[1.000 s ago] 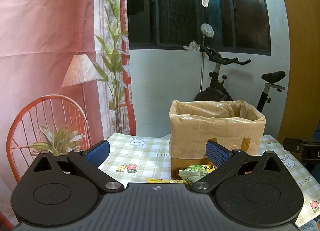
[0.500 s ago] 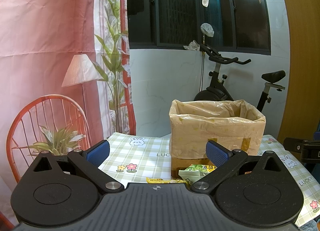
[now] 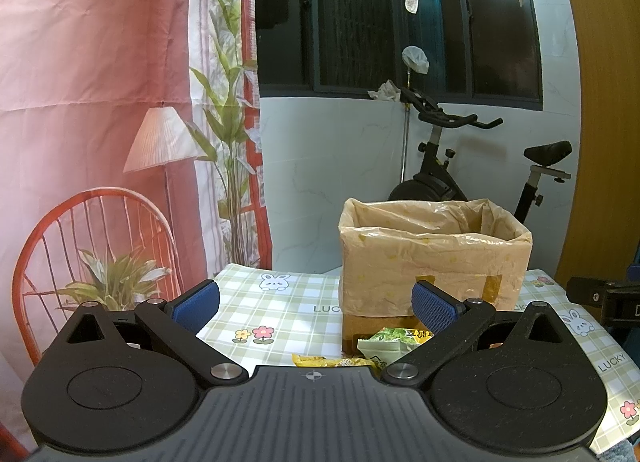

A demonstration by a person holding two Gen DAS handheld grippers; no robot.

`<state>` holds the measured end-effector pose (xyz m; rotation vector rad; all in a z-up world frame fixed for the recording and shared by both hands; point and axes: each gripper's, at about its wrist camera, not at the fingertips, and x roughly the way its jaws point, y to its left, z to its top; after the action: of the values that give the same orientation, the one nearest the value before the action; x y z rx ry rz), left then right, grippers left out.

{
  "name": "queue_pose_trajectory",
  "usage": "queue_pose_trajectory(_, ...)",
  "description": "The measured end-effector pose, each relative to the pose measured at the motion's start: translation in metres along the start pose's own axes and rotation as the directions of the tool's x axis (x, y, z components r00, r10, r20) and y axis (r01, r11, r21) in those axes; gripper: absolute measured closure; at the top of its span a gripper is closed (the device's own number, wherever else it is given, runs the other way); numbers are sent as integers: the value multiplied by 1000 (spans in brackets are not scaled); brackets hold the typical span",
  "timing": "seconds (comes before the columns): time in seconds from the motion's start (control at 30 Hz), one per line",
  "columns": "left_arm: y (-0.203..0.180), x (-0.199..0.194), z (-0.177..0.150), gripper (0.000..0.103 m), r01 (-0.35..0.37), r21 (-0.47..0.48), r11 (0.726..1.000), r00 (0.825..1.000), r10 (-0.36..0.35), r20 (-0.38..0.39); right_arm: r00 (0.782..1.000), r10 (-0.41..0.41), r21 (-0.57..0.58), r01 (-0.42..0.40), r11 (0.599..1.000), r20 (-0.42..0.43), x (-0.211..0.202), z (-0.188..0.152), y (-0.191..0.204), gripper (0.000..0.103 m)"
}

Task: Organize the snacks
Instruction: 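Reach the left tool to the green chip bag while the right tool reaches the biscuit pack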

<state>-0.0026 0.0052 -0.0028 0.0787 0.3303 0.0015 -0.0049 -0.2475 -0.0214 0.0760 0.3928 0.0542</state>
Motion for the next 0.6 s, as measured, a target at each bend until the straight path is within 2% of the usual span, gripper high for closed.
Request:
queue_pose_trajectory(0.27, -1, 11, -7, 0, -12, -5, 1000, 1000, 12, -20, 1000, 12, 15, -12, 1000, 1, -2, 1, 0, 0)
queue_pose_trajectory(0.4, -4, 23, -17, 0, -24, 13, 1000, 999, 24, -26, 999, 31, 42, -32, 999, 24, 12, -15, -16, 0)
queue_pose_trajectory(0.6, -5, 54, -40, 1, -1, -8, 1000, 996, 0, -89, 998, 44, 76, -47, 996, 35, 28, -38, -28, 0)
